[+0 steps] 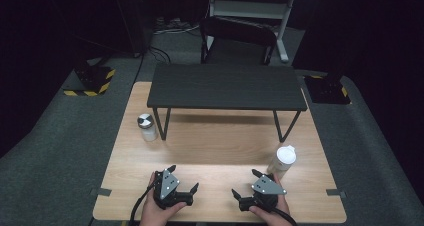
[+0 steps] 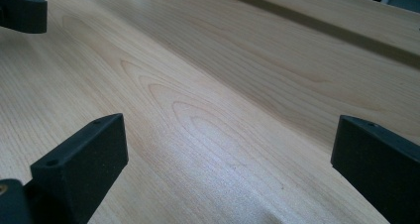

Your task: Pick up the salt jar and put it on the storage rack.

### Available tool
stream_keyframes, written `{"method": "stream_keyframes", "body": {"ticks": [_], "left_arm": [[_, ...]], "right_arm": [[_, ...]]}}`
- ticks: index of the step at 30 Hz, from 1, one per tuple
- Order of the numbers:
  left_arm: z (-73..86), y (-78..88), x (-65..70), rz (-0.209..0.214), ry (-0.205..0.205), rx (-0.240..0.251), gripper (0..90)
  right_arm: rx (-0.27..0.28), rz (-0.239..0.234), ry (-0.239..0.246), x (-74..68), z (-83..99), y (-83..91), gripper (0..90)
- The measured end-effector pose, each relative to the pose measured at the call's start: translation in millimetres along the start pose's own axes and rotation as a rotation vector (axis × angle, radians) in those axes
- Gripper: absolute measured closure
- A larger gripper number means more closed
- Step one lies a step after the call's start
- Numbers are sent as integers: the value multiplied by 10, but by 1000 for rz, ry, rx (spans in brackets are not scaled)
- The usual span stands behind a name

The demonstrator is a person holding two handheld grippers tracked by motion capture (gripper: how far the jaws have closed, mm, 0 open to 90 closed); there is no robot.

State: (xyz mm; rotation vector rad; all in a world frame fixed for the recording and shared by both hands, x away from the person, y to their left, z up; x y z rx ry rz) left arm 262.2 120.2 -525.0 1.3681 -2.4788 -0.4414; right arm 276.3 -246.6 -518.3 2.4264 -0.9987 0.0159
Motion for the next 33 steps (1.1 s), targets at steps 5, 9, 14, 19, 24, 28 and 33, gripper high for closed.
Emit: {"method": "stream_keyframes", "body": {"ticks": [5,9,14,19,24,28,33], "left_arm": [[-83,57,-27,-24,6,38,8],[-164,131,-96,-72,22,69,8],[-246,219,-171,-113,23,92,8],[-308,284,-238,-144,15,104,8],[-341,323,-318,-173,28,119,8],[-356,334,-413,-204,39,129,8],[-343,317,-483,-228,46,132,8]], "right_arm": [[3,-4,-5,6,1,-2,9],[7,-4,-2,3,4,1,8],[10,-8,-1,6,6,3,9],[14,-8,-2,7,7,3,9],[14,-9,-2,8,7,2,9],[14,-10,-3,10,8,3,8],[15,-10,-3,10,9,3,9]]}}
Point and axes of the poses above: each handheld gripper's, and its own axes: y roughly backward along the jaws, z roughly out of its underside, x roughly to its right, the point moved 10 cm from there along -y, roughly forward along the jaws, and after that the axes turned 7 degrees about y, right-handed, at the moved point
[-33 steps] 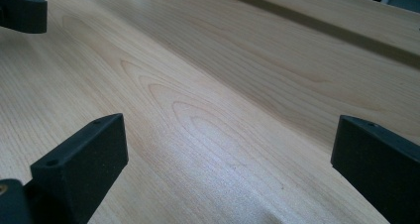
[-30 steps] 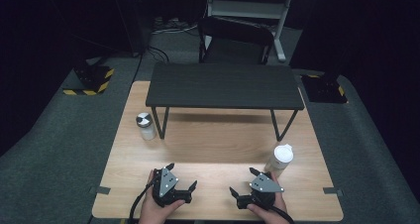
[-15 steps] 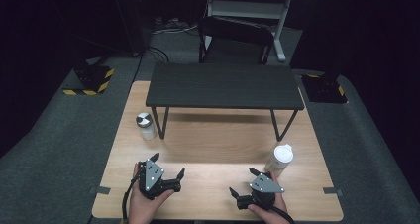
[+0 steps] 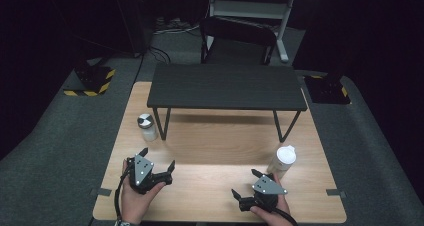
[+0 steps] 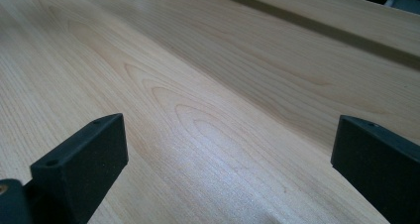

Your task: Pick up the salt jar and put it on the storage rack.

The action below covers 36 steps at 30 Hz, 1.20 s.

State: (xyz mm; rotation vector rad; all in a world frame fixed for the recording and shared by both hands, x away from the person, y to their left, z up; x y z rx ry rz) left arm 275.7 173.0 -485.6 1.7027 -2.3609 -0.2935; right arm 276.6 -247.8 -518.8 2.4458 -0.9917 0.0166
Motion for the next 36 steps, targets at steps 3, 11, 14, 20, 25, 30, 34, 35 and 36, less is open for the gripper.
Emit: {"method": "stream_keyframes", "body": {"ticks": [3,11,14,20,25,30,34,35,36], "left_arm": [[12,-26,-37,-17,10,1,8],[20,-96,-128,-59,30,3,8],[24,-119,-141,-60,30,4,8],[40,-190,-213,-78,38,-15,8],[20,-228,-283,-116,53,0,8],[27,-295,-350,-146,85,9,8],[46,-386,-415,-166,105,11,8],[51,-403,-428,-171,105,6,8],[59,-428,-444,-177,112,2,8]], "right_arm": [[1,0,1,-2,0,-1,9],[2,0,2,-1,0,-2,8],[4,-1,1,-1,1,0,8],[2,4,-18,13,1,-5,8],[7,2,-21,19,6,1,8],[11,-5,-16,24,8,1,7],[18,-1,-18,27,16,9,7],[15,-4,-20,29,13,6,7],[13,-5,-19,30,11,2,7]]}}
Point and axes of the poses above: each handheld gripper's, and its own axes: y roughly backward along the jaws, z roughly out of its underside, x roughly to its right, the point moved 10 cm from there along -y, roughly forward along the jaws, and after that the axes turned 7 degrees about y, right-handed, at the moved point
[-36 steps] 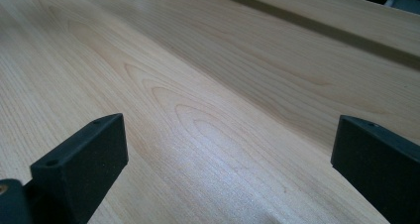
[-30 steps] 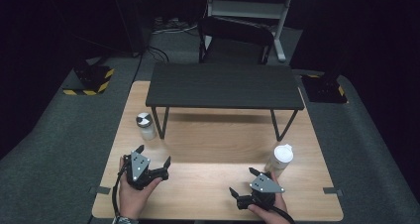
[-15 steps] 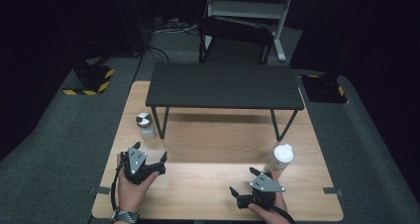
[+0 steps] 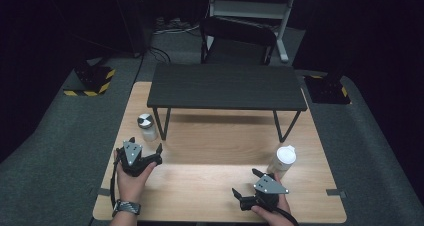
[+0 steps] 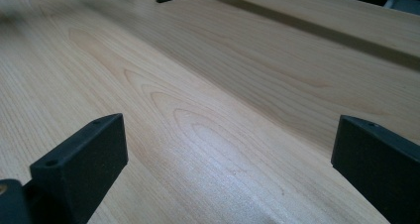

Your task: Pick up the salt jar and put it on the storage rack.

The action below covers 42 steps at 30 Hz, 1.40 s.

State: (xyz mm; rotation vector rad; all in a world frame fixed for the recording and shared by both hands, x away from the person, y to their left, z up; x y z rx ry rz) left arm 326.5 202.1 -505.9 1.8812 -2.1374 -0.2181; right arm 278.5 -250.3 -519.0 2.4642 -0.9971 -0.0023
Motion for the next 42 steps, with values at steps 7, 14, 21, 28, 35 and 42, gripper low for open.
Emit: {"method": "stream_keyframes", "body": {"ticks": [7,14,21,28,35,42], "left_arm": [[37,-183,-94,-30,5,-13,17],[-43,-358,-142,-44,-10,-14,34],[-78,-528,-223,-64,20,-14,47],[-104,-635,-256,-63,26,-7,75],[-38,-725,-304,-47,40,-18,141],[-2,-777,-301,-26,53,4,280]], "right_arm": [[-1,-2,9,-7,-12,-22,7],[1,-6,9,-3,-12,-26,7],[3,-6,9,-4,-10,-23,7],[5,-6,9,-4,-9,-22,7],[4,-8,8,0,-10,-23,7],[6,-7,6,2,-9,-25,7]]}}
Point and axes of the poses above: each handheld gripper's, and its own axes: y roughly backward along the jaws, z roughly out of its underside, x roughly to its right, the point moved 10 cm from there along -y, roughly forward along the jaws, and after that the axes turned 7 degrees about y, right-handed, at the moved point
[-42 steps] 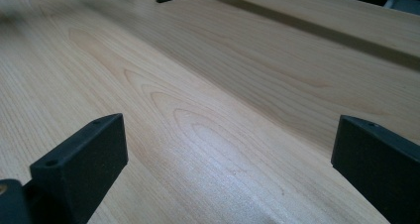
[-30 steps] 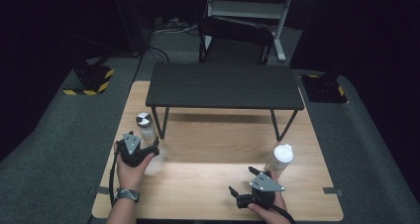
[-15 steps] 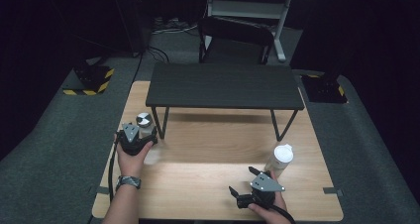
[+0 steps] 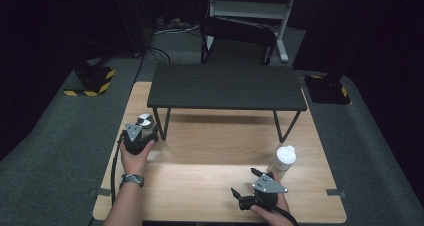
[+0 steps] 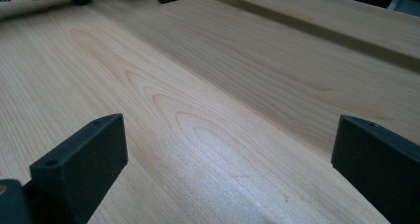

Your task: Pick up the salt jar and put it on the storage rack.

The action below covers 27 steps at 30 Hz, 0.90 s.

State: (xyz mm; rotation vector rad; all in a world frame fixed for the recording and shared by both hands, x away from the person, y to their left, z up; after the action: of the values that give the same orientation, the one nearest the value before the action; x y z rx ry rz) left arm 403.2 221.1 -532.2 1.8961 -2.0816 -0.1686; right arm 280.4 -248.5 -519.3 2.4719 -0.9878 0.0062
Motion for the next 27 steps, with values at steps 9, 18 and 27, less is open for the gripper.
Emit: {"method": "stream_keyframes", "body": {"ticks": [9,18,27], "left_arm": [[4,-6,3,-5,5,12,314],[7,22,27,5,-15,7,317],[-7,77,49,6,-24,-6,317]], "right_arm": [[3,-1,-11,8,2,-2,7],[9,1,-15,12,7,3,7],[10,4,-17,11,9,5,7]]}}
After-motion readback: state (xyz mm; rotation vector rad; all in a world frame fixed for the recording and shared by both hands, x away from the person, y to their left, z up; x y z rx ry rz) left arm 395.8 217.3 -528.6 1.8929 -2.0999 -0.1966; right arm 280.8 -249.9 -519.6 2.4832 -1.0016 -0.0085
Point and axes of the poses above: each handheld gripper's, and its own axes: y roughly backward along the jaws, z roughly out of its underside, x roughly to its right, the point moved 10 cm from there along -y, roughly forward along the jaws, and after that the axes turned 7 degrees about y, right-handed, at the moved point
